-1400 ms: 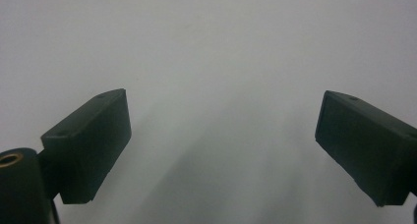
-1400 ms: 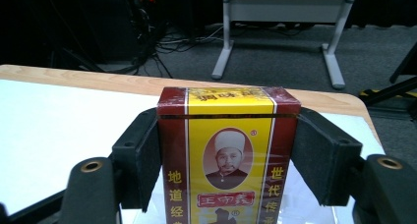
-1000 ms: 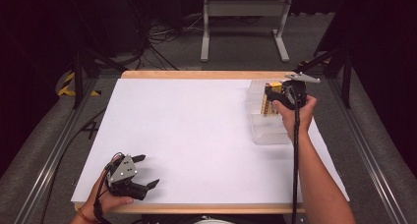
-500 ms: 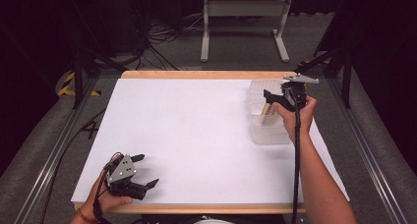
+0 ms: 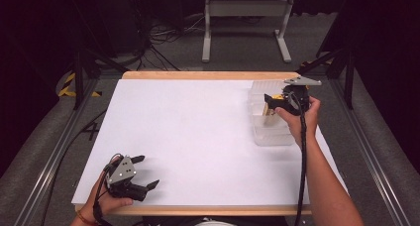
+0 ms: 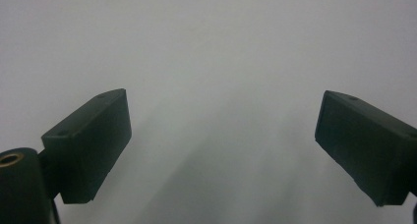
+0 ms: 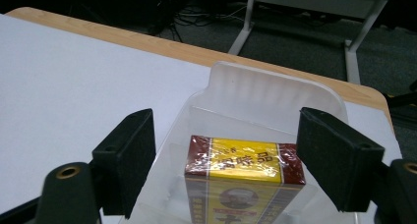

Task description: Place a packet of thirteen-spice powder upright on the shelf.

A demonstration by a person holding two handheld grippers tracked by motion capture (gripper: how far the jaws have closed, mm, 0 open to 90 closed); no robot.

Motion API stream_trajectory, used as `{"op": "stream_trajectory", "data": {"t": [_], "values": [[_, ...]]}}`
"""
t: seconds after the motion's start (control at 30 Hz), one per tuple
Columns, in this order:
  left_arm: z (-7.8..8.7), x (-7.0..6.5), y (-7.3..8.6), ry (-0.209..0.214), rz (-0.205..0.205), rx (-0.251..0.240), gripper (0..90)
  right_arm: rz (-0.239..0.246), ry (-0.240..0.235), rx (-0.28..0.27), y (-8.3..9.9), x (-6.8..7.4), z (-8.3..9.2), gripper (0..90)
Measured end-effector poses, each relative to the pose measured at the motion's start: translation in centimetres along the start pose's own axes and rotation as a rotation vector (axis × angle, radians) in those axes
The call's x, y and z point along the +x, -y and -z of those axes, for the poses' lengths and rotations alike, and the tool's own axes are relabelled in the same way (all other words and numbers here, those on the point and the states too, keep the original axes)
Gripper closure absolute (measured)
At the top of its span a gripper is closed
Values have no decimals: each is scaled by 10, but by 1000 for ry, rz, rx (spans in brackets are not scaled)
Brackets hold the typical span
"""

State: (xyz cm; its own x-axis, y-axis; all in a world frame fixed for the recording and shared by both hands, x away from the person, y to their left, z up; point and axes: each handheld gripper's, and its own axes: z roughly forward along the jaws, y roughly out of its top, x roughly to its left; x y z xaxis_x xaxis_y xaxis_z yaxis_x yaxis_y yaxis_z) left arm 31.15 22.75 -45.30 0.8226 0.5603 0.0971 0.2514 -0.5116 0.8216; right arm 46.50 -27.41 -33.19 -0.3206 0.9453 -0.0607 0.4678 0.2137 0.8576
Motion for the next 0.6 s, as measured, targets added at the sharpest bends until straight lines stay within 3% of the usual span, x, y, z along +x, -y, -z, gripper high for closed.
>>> {"op": "stream_trajectory", "data": {"t": [0.13,0.47,0.6], "values": [[1,0,0,-3,2,-1,75,35,-13,5,1,5,1,227],[0,0,0,0,0,1,76,42,-59,0,6,7,8,214],[0,0,0,2,-4,2,75,78,-79,0,9,11,15,213]]}}
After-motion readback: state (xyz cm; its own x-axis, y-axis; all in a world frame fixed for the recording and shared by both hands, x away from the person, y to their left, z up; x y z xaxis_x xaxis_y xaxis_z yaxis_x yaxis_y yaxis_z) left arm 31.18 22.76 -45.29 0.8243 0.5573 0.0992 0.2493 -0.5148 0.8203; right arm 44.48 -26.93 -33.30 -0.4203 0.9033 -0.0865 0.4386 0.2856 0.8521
